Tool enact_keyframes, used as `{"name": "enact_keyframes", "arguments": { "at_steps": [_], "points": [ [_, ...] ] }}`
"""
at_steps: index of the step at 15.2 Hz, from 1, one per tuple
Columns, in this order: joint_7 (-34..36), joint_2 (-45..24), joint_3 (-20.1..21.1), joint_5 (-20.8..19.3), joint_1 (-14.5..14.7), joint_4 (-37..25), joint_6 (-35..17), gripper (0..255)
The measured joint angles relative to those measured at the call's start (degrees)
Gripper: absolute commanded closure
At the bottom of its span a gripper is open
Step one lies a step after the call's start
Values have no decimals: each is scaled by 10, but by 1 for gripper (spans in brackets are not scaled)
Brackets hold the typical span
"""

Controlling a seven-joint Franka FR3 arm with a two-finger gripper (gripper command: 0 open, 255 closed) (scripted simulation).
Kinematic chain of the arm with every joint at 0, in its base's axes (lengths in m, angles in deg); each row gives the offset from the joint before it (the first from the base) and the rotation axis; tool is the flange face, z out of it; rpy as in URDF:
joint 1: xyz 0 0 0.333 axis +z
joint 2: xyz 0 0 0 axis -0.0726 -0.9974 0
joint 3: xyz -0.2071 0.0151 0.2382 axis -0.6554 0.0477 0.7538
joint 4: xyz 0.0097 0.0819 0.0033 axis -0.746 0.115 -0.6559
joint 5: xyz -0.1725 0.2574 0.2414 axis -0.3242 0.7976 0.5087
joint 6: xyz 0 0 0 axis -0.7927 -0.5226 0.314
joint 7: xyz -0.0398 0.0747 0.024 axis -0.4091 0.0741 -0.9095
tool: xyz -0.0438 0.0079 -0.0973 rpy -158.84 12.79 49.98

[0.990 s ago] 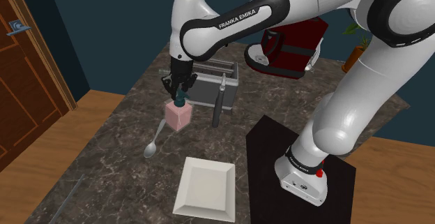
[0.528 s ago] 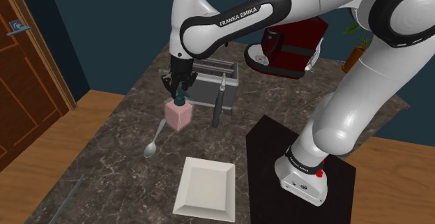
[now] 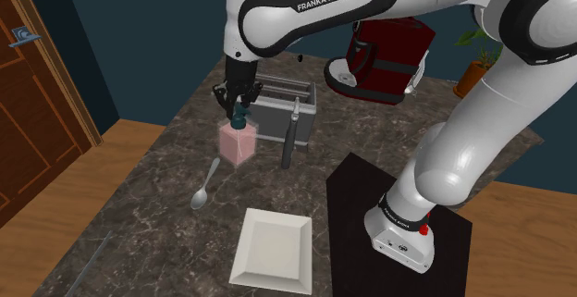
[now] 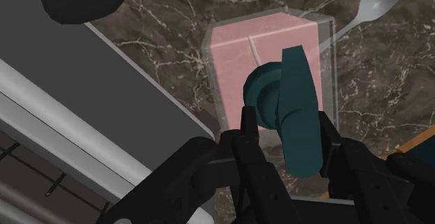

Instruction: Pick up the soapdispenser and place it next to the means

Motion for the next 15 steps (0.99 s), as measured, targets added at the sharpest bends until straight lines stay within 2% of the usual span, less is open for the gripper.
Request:
{"name": "enact_keyframes", "arguments": {
  "at_steps": [15],
  "points": [
    [4,28,-4,2,-2,-84,111,255]
  ]
}}
